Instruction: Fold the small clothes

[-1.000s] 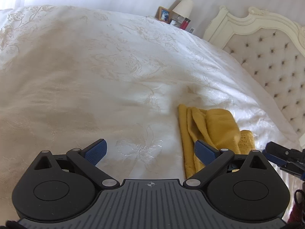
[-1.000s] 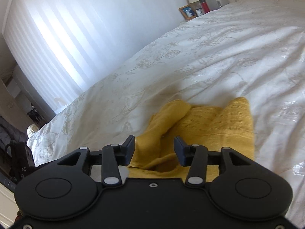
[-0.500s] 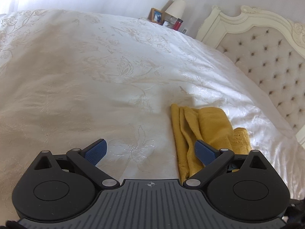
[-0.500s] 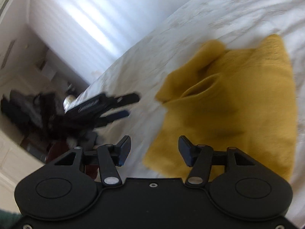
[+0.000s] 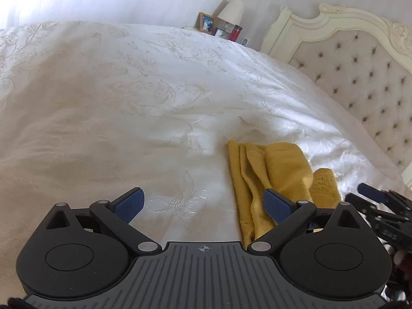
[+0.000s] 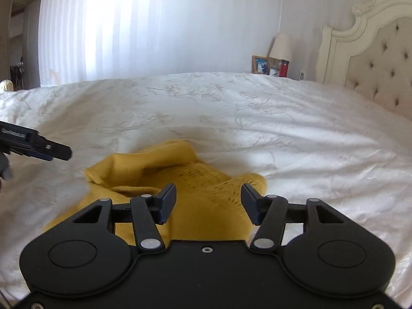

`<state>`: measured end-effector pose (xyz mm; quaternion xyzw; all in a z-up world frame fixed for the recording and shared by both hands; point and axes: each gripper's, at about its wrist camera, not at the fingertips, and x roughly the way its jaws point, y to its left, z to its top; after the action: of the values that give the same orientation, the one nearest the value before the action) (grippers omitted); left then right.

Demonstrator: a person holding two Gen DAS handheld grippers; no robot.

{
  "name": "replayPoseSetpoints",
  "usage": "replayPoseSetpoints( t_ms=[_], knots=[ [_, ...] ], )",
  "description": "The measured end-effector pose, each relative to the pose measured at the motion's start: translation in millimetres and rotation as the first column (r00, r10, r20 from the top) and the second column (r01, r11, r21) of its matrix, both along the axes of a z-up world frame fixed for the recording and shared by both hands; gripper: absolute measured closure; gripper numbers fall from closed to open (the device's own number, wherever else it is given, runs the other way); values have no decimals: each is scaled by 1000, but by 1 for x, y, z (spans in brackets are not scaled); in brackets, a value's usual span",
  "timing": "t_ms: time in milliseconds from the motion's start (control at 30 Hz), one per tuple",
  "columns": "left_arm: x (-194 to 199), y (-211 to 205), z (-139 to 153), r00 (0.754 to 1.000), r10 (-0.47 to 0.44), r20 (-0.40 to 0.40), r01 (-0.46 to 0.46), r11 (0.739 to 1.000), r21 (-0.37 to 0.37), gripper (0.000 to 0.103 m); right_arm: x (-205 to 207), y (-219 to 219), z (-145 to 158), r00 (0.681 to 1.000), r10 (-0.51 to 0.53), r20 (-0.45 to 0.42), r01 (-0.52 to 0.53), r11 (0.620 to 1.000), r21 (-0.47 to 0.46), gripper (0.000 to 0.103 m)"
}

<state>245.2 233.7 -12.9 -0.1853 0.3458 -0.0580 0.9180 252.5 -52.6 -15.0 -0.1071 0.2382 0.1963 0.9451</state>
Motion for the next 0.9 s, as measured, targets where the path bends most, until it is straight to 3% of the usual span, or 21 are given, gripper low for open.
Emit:
replayPoseSetpoints(
  t_ms=[133, 267, 367, 467, 600, 700, 800, 900],
  knots=[
    [1, -3, -2, 1000, -19, -5, 20, 1000, 13, 3, 16, 14, -15, 1000, 28, -13, -30, 990, -138, 42],
    [-1, -6, 2, 1000, -25, 13, 25, 999, 31, 3, 4, 26, -24, 990, 133, -52, -139, 981, -135, 42],
    [-2, -9, 2, 999, -38, 23, 37, 999, 30, 3, -18, 41, -29, 956, 270, -113, -280, 955, -95, 42],
    [-4, -13, 3, 998, -60, 32, 59, 998, 34, 3, -35, 54, -39, 893, 397, -213, -402, 915, 18, 42],
    [-6, -24, 5, 992, -110, 55, 107, 993, 48, 3, -52, 66, -45, 849, 459, -260, -466, 884, 39, 41],
    [-7, -36, 6, 984, -162, 69, 156, 985, 74, 3, -54, 59, -38, 855, 454, -251, -458, 888, 50, 41],
    [-5, -42, 4, 981, -187, 57, 181, 979, 90, 3, -51, 43, -27, 889, 398, -226, -389, 917, 85, 38],
    [-3, -41, 1, 983, -180, 42, 176, 981, 79, 3, -58, 44, -25, 902, 384, -198, -384, 923, 40, 38]
  ],
)
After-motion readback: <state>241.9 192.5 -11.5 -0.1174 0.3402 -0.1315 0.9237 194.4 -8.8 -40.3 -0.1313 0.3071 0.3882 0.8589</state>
